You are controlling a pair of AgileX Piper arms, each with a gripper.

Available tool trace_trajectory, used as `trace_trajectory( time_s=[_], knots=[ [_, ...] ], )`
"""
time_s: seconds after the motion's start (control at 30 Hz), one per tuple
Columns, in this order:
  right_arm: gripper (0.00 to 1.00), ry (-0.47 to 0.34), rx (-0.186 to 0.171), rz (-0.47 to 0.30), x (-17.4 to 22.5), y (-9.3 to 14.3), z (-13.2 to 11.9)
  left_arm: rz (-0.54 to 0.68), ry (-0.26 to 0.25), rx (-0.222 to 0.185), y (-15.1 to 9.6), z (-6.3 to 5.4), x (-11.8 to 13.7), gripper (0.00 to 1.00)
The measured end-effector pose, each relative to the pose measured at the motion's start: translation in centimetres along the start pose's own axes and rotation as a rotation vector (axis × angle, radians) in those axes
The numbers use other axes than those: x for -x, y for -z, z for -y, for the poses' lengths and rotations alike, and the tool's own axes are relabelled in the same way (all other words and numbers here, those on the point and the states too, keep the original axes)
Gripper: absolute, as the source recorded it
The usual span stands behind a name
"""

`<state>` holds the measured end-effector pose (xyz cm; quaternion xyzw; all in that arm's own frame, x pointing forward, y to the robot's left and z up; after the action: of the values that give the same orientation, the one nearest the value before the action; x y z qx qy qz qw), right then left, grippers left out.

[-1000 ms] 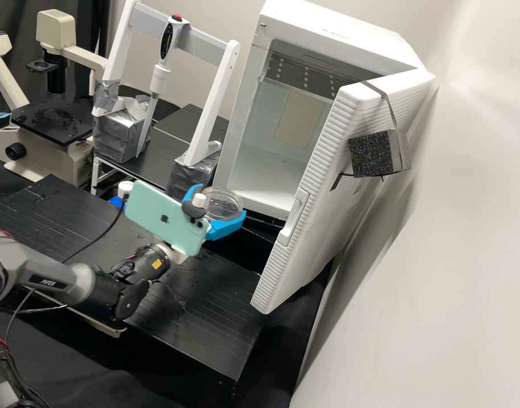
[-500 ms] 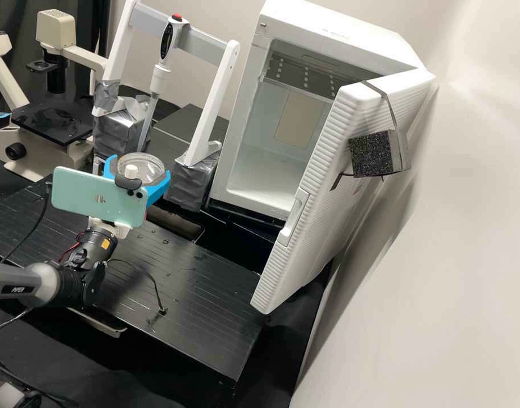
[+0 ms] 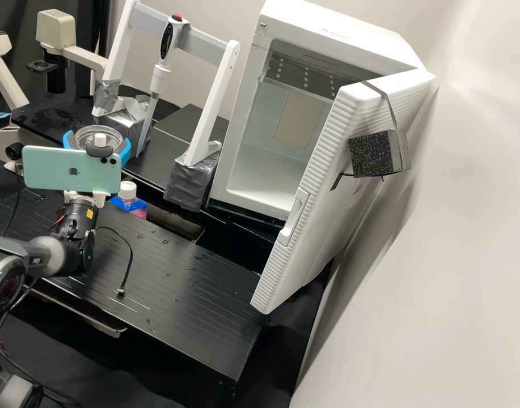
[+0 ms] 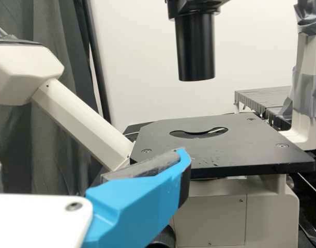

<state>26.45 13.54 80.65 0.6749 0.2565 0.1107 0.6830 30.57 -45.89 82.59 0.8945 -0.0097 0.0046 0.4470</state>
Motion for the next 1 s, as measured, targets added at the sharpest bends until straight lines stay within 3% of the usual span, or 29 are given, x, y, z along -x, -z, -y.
trace_trajectory(
  time_s=[0.27,0.5,0.63,1.0],
  knots=[
    [0.00,0.077,0.040,-0.008,-4.1,0.2,0.9,0.000,0.000,0.000,0.0,0.0,0.0,1.00],
    [0.00,0.109,0.086,-0.097,-6.9,2.6,0.9,0.000,0.000,0.000,0.0,0.0,0.0,1.00],
    [0.00,0.114,0.099,-0.134,-8.2,3.7,0.9,0.000,0.000,0.000,0.0,0.0,0.0,1.00],
    [0.00,0.247,0.112,-0.166,-11.2,4.3,2.7,0.000,0.000,0.000,0.0,0.0,0.0,1.00]
  ],
)
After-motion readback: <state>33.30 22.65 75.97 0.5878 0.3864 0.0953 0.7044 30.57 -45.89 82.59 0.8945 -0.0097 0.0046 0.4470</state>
